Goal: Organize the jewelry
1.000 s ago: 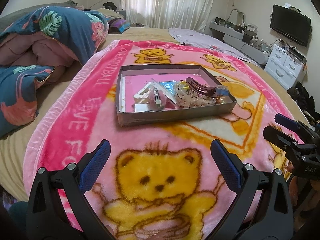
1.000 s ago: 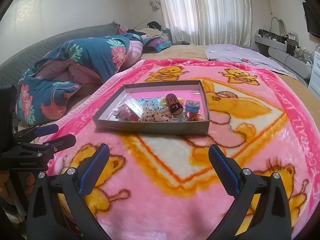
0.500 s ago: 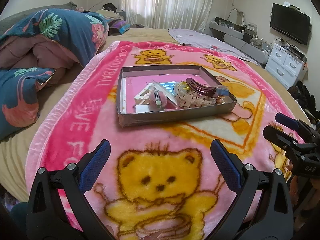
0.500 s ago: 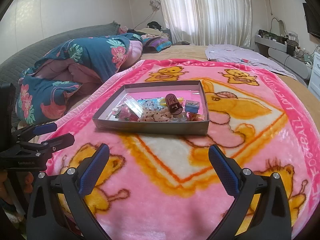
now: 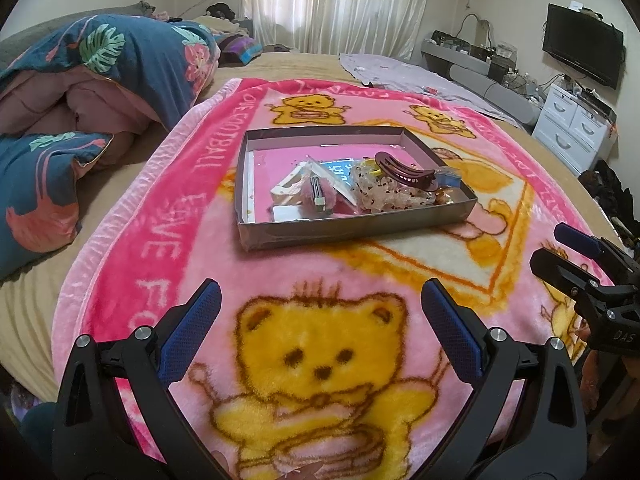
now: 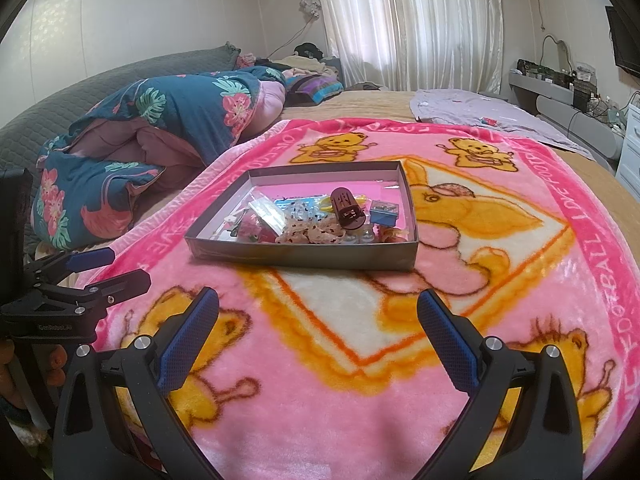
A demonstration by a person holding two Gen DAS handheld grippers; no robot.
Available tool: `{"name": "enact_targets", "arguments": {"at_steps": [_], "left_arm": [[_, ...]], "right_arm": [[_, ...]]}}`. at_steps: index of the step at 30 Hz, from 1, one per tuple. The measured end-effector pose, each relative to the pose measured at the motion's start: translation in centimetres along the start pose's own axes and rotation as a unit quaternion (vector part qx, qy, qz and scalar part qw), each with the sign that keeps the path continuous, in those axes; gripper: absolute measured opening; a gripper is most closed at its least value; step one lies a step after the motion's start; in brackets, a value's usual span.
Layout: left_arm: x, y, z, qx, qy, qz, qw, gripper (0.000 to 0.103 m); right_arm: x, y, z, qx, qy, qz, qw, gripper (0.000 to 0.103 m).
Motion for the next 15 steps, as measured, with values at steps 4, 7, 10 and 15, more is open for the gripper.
{"name": "enact_targets", "arguments": {"at_steps": [4, 7, 10, 15], "left_arm": [[-0.01, 0.01, -0.03, -0.001, 0.000, 0.000, 1.0000, 0.094], [-0.04, 0.03, 0.02, 0.000, 0.000, 0.000, 1.0000, 0.094], [0.02, 0.01, -0.01, -0.001, 0.001, 0.000, 1.0000, 0.094], [-0.09, 0.05, -0.03, -0.001, 0.005, 0.000, 1.0000, 0.094]], "right_arm": [[-0.01, 0.00, 0.00, -0.001, 0.001, -0.001, 1.000, 0.099], [0.00, 0.01, 0.01, 0.000, 0.000, 0.000, 1.000, 0.099], [0.01, 0.01, 0.01, 0.000, 0.000, 0.000, 1.000, 0.099], [0.04, -0.01, 0.00, 0.000, -0.001, 0.000, 1.000, 0.099]]}}
Point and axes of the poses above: each gripper's, at about its wrist camera, not at the fingertips, and z roughly against the way its jaws point, x to its right, y to its top, the point moved 6 cm from there along -z, roughly the way its jaws point, and after that the axes turned 3 degrees about -y, right-handed, at the moved point
